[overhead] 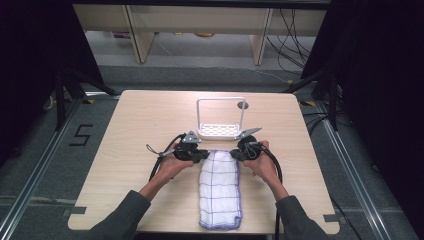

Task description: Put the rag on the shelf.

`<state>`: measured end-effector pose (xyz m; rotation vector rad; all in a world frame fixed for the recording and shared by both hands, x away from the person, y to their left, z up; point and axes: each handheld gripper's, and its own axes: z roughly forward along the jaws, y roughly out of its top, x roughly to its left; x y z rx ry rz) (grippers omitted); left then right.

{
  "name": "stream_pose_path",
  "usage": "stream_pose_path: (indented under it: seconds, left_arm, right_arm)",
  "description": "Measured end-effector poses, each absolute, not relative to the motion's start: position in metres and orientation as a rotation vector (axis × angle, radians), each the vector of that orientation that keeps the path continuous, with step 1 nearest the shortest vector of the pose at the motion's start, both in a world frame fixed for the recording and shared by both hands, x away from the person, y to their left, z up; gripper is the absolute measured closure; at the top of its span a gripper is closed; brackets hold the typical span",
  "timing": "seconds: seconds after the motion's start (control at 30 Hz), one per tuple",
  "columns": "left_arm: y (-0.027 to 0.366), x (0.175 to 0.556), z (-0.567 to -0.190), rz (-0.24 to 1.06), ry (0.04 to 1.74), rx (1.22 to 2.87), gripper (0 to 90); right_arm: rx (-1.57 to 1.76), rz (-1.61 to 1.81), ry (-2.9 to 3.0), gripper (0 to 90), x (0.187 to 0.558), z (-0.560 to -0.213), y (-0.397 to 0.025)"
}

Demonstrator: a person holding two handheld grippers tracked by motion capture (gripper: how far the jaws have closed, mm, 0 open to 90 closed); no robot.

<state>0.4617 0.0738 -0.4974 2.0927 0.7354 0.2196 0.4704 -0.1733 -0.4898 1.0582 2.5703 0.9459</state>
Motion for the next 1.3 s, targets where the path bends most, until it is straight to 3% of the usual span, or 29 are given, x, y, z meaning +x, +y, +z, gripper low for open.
stream_pose_path:
  seconds: [0.73,1.3]
  left_arm:
    - [0.081,0.450,-0.478,0.245,0.711,2.068,83.6]
    - [0.089,0.428,-0.440,0.274,0.639,2.021,83.7]
  right_arm:
    - [0.968,1.015,2.543,85.5,0.461,-0.464,-0.174]
    - [0.923,1.116,2.493,85.6,0.431,-0.427,-0.181]
